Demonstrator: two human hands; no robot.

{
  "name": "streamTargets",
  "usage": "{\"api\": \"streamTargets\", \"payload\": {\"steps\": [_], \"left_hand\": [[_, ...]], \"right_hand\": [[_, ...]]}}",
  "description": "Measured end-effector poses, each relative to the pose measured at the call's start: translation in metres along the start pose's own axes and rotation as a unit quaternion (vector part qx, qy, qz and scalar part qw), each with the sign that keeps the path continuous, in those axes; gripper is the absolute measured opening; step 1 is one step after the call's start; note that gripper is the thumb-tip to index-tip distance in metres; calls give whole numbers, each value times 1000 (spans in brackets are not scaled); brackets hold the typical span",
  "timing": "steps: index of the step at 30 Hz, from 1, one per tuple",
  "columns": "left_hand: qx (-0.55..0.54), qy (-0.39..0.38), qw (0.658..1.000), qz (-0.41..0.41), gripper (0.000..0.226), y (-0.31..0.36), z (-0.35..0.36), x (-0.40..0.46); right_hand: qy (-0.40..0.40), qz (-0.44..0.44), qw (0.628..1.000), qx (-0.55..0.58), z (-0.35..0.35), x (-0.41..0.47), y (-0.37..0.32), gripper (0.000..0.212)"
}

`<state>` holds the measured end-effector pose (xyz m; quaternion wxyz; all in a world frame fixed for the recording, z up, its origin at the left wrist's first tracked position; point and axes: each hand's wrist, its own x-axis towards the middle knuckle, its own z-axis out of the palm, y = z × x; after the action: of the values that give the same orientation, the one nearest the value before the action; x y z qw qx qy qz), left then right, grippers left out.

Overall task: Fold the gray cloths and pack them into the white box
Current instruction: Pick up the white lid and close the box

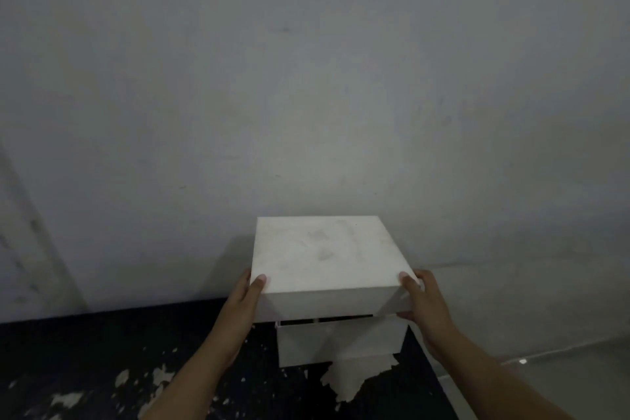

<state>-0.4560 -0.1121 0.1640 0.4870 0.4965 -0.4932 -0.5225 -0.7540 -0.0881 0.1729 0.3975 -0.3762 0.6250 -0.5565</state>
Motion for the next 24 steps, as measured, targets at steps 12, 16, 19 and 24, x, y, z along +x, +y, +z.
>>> {"api": "streamTargets", "payload": {"steps": [12,16,19,24], "left_hand": [[-29,62,996,-57,33,-28,52,36],[-26,76,994,-72,24,-32,60,47],[-33,78,993,-85,20,-36,63,54],[-52,67,991,-106,24,-45,67,59]], "right_hand": [[-29,49,998,-28,-20,70,24,24],[-29,66,997,-31,-20,79,34,27],[-21,80,996,-33,-19,83,39,28],[4,64,997,-34,-18,90,43,28]]}}
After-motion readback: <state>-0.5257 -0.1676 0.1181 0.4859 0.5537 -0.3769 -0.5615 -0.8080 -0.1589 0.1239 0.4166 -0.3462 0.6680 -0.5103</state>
